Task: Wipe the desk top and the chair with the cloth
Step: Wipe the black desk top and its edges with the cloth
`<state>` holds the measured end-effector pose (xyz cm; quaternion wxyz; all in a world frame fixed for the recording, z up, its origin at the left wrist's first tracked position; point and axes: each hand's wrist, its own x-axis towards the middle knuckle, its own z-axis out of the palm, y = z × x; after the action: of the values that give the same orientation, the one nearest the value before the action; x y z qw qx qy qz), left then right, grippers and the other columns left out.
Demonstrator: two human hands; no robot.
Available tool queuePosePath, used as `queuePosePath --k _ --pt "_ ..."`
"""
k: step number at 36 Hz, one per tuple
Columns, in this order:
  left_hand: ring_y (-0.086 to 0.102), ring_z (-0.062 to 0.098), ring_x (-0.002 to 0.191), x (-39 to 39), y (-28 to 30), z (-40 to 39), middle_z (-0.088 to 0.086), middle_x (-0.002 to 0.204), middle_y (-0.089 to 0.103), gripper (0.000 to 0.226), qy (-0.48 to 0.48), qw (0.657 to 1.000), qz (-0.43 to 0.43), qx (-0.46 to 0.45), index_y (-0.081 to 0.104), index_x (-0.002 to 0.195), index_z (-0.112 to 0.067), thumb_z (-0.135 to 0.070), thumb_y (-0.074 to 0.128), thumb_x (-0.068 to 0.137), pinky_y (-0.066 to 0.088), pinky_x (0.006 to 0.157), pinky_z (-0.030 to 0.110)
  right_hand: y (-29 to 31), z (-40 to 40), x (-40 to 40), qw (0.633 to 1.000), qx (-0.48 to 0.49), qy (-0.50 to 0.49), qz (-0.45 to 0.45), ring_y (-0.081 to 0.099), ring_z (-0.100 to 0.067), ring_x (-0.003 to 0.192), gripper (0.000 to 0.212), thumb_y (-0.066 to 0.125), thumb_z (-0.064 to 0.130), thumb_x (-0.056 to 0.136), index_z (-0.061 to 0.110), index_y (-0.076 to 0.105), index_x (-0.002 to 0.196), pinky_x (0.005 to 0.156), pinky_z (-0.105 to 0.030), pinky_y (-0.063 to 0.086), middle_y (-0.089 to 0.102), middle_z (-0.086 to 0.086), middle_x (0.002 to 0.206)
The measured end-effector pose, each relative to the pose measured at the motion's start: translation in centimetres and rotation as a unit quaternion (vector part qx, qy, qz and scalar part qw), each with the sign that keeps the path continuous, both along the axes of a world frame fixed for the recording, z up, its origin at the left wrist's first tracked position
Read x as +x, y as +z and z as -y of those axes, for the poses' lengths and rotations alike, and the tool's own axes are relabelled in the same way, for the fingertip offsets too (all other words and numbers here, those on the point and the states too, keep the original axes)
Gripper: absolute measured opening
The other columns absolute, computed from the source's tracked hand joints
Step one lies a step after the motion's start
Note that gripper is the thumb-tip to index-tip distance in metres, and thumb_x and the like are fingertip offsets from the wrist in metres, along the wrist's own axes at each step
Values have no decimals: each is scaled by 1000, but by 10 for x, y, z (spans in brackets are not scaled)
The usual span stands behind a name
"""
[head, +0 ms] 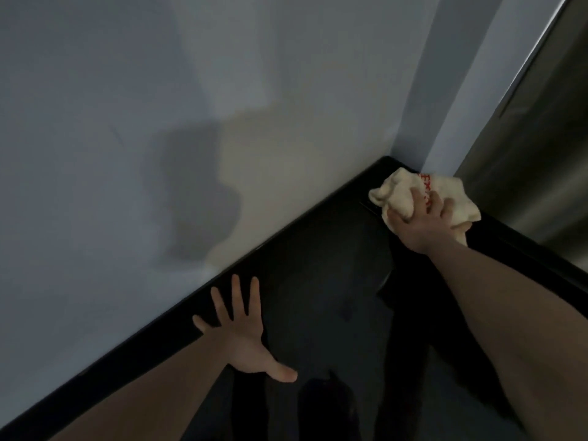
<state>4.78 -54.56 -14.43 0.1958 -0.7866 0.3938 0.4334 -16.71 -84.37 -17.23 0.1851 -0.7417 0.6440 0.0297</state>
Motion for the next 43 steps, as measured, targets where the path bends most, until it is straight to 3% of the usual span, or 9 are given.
queuePosePath --k 8,24,35,43 --pt "-54 46 129 1 1 -2 4 133 -68 168 2 1000 -13 -7 -55 131 -32 -79 83 50 -14 107 81 -1 -9 -4 1000 -3 -5 -5 -15 -33 154 85 24 80 91 39 -6 159 112 -76 -3 -9 1 169" --pt "-47 48 136 -5 16 -14 7 141 -62 171 2 1000 2 -31 -49 141 -31 -85 81 44 -8 110 81 0 -149 -36 997 52 26 -44 -24 -36 151 88 22 80 90 39 -18 156 114 -75 -3 -21 -1 167" --pt "-53 46 129 0 4 -8 6 137 -66 171 7 999 -13 -32 -53 136 -31 -80 83 47 -15 106 81 -5 -87 -7 998 56 -11 -22 -27 -42 148 89 17 84 88 38 -23 153 113 -75 -6 -26 -5 165" --pt "-56 45 126 3 -5 -6 4 134 -68 168 17 999 -25 -39 -55 134 -32 -77 84 51 -19 104 81 0 -24 15 1000 7 -17 -26 -14 -44 151 88 16 82 90 35 -12 158 112 -76 -3 -12 -8 168"
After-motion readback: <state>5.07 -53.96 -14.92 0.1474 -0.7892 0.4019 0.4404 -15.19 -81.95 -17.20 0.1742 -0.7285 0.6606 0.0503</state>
